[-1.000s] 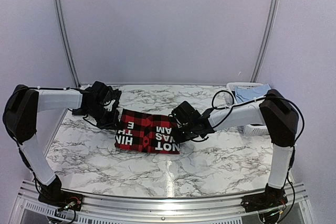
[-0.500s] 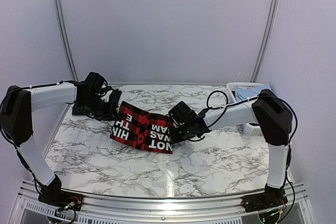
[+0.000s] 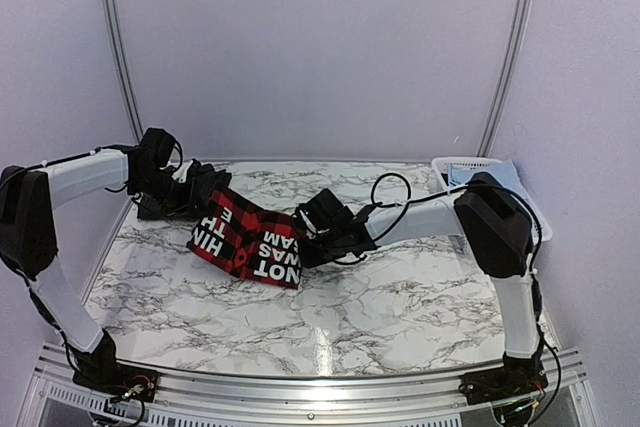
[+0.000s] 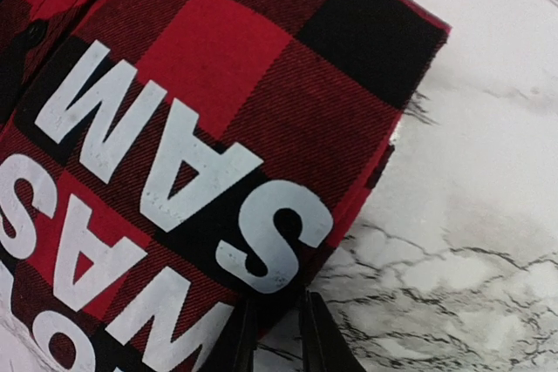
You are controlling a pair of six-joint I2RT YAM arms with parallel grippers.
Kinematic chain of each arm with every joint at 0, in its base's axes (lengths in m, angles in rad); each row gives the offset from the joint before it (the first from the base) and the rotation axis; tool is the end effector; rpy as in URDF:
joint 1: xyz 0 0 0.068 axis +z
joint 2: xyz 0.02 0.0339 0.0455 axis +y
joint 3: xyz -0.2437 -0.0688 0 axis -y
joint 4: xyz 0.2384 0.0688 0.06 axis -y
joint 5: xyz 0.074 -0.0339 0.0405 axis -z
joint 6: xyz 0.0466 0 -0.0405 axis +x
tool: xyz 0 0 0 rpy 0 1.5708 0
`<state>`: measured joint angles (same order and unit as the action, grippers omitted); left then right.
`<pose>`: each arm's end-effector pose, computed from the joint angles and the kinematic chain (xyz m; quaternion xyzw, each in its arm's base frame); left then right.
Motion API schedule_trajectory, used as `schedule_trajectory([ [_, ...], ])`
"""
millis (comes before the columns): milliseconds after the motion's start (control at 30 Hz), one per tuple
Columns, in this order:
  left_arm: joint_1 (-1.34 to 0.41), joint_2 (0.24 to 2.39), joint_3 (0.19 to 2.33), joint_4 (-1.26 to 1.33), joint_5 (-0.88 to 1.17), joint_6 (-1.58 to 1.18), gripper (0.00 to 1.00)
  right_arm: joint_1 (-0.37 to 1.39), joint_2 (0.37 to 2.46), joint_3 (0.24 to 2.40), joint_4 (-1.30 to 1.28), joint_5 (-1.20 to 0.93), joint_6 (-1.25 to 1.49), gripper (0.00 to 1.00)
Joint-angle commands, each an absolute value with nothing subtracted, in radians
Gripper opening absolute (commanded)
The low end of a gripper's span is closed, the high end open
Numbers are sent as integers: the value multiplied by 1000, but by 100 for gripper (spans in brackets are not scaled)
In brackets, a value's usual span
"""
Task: Fold and stack the long sleeve shirts
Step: Turn over the square-folded shirt at the center of the board.
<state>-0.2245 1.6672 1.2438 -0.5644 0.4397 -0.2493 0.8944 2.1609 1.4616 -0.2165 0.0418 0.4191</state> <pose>0.3362 -0.0971 0.2158 0.0511 0.9355 -0.2689 0.2236 0.2833 0.3498 0.1128 -0.2163 0.9216 0.1807 0.2668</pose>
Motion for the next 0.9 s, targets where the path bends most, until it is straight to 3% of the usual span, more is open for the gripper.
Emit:
schedule_trajectory([
  [0,-206,1614,1313,-599,491,-211,0,915,2232,1513,-230,-48,423,18],
  [633,-181,1579,1466,-640,642,-245,0,920,2437,1751,-143,-233,461,18],
  [867,-178,1589,1471,-640,629,-237,0,902,2423,1736,-125,-220,470,18],
])
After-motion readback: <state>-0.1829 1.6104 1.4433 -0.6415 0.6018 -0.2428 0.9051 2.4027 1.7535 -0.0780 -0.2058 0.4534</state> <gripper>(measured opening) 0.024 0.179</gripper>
